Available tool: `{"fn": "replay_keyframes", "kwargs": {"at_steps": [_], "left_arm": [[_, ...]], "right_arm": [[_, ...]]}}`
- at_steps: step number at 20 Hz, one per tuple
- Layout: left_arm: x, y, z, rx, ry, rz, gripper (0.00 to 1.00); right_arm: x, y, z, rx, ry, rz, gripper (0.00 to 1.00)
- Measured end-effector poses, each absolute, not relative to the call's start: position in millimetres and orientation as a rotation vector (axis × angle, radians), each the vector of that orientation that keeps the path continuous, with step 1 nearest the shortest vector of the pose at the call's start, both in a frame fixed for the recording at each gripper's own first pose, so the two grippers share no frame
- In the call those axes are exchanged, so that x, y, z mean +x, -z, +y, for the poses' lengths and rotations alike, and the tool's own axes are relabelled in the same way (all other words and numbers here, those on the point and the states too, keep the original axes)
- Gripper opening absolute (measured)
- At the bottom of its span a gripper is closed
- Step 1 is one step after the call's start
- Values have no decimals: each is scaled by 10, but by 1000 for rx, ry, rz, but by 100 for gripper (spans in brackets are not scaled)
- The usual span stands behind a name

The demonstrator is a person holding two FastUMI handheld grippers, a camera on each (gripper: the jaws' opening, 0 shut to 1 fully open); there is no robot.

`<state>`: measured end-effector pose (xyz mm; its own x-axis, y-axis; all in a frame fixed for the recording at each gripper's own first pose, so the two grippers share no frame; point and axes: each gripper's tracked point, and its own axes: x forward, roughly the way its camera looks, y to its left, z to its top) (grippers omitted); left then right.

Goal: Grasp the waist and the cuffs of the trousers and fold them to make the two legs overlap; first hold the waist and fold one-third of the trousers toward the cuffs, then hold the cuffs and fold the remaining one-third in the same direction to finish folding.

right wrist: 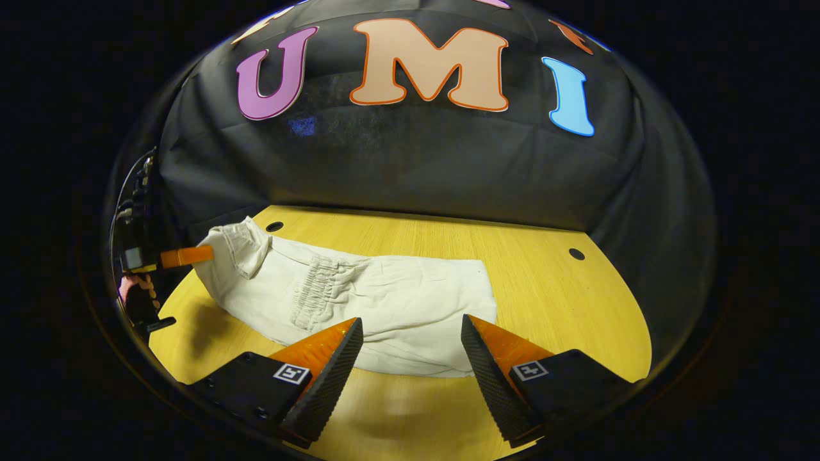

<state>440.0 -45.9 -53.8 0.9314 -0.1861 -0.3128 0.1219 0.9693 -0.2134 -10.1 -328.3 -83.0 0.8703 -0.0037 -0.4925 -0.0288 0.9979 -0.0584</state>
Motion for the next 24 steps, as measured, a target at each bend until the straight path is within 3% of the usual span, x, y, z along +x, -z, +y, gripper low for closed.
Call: {"fn": "replay_keyframes", "kwargs": {"at_steps": [9,17,23,24], "left_arm": [[4284,-225,-1771,-159,264,219,0],[4084,-543,-3091,-88,391,182,0],[3895,-49,-3944,-3,481,272,0],[3911,81,-4076,14,492,285,0]], "right_arm": [[-511,838,-3855,-32,-57,533,99],[-734,787,-4665,-18,-41,537,97],[-741,772,-5081,37,15,530,98],[-740,784,-5104,40,17,532,94]]}}
